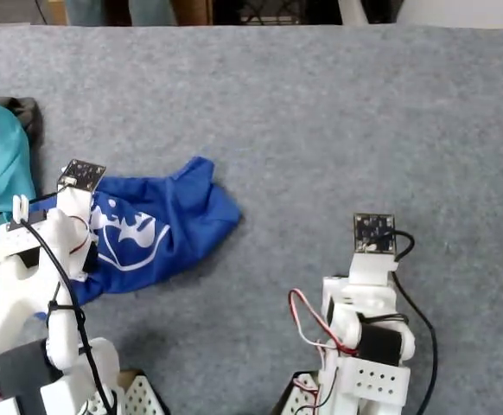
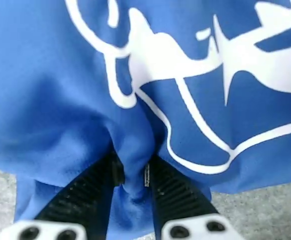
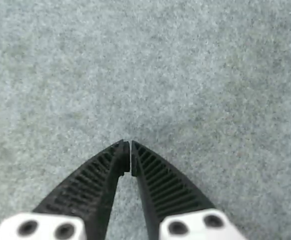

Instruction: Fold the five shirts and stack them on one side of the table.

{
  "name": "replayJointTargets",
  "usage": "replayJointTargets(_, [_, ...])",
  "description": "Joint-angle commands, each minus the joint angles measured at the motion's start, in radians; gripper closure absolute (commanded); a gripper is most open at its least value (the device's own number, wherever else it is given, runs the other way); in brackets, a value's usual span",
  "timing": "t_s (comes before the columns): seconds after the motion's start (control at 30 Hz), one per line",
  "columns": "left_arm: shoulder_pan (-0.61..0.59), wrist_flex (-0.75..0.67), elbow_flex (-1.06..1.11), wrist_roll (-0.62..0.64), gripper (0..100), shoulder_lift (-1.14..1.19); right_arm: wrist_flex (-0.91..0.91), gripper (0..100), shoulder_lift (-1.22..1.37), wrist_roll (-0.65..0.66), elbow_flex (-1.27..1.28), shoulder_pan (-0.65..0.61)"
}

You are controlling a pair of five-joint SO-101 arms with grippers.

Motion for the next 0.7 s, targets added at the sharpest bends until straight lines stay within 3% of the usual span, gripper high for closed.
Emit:
replayJointTargets(0.0, [0.002,-0.026,0.025,-0.003,97,0.011,-0.015,98.4,-0.039,-0.009,0.001,-0.011])
replayJointTargets(0.4, [-0.012,0.002,0.002,-0.009,97,0.006,-0.015,98.4,-0.039,-0.009,0.001,-0.011])
replayJointTargets(0.53, [-0.027,0.207,-0.214,-0.003,97,0.006,-0.015,98.4,-0.039,-0.009,0.001,-0.011])
replayJointTargets(0.67, [0.033,0.485,-0.559,0.066,97,0.006,-0.015,98.4,-0.039,-0.009,0.001,-0.011])
